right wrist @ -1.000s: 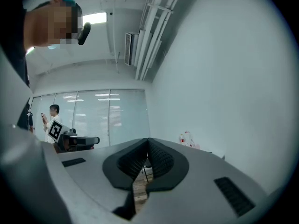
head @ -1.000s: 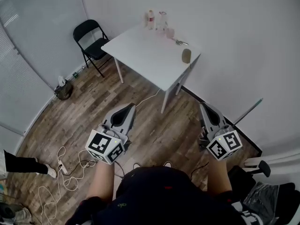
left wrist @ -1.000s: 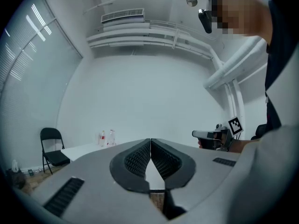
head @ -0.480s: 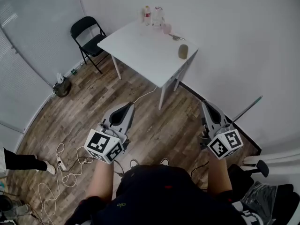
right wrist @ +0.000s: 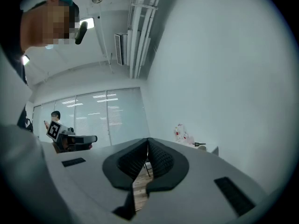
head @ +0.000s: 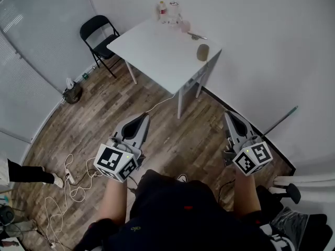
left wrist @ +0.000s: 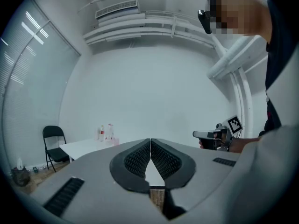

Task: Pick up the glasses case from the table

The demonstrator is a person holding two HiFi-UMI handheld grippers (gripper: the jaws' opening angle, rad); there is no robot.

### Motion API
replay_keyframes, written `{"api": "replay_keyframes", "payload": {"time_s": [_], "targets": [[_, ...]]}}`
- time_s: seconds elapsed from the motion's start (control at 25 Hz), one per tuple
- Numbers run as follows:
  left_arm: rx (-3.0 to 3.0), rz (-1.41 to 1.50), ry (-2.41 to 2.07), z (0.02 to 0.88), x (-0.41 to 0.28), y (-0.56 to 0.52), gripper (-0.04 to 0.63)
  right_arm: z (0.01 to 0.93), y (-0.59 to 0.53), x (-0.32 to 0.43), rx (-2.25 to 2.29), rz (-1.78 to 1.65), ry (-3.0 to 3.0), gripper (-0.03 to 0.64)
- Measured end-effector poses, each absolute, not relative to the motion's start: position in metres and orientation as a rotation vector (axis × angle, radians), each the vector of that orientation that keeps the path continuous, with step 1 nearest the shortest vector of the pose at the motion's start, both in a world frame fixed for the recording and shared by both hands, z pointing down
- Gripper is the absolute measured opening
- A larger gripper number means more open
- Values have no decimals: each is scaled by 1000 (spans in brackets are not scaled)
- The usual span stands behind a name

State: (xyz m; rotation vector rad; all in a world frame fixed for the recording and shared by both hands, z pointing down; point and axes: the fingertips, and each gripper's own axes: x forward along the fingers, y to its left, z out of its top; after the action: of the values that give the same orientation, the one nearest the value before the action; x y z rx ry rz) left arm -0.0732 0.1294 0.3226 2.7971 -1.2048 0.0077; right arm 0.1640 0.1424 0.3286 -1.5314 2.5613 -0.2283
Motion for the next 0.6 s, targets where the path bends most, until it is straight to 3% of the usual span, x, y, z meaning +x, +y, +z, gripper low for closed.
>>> {"api": "replay_keyframes", "payload": {"time_s": [0.6], "targets": [[2819, 101, -1192, 344, -49, 54, 23, 356, 70, 184, -1577, -293, 2539, 20]]}}
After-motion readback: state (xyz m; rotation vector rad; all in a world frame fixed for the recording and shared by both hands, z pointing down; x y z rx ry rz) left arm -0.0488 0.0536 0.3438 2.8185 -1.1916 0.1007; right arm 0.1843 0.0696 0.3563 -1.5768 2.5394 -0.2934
